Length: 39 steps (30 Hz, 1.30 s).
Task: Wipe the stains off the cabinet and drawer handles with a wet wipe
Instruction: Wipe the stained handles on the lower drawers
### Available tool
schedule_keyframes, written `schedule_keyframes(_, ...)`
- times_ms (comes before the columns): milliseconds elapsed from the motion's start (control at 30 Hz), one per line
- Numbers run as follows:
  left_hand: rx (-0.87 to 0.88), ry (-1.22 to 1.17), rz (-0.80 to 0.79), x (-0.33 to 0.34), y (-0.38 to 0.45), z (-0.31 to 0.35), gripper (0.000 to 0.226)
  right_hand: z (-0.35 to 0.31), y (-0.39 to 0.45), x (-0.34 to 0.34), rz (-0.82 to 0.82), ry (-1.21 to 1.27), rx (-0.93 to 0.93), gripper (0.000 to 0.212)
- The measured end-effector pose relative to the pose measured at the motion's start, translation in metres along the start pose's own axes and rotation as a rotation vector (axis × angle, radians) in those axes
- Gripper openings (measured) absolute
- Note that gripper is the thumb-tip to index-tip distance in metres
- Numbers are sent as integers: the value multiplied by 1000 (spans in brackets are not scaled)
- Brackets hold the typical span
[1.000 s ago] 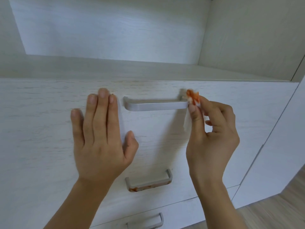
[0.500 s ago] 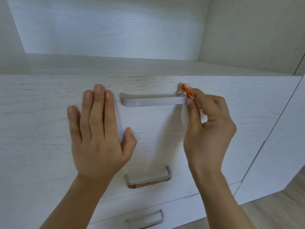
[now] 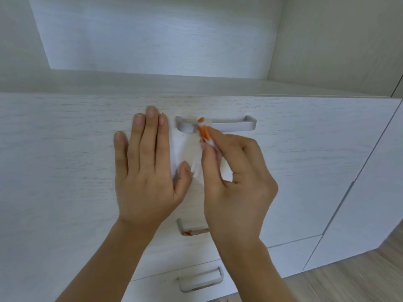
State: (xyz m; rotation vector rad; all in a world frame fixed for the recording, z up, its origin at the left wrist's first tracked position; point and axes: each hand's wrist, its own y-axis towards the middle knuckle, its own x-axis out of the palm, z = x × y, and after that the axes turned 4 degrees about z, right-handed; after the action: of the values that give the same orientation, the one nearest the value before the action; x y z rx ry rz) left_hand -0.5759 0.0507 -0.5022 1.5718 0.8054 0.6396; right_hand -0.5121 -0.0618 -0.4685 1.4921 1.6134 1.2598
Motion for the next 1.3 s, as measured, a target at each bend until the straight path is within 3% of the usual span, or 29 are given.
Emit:
schedule_keyframes(133, 1, -100, -73, -12, -10, -4, 68, -1, -8, -10, -3, -18, 17, 19)
schedule_keyframes(333, -9, -218, -165, -29, -56, -3, 58, 12, -18, -34, -139, -46, 153, 15)
schedule_keyframes(533, 14, -312, -235, -36, -104, 5, 55, 26, -47, -53, -128, -75, 298, 11)
schedule_keyframes(700, 66, -292, -278, -34, -133, 1, 57, 33, -81, -67, -155, -97, 412, 10)
schedule_keyframes(967, 91, -214, -297, -27, -152, 7, 61, 66, -98, -74, -178, -121, 591, 26)
schedule_keyframes(1300, 100, -157, -257, -16, -159, 5, 64, 80, -107, -69, -262, -93, 554, 23)
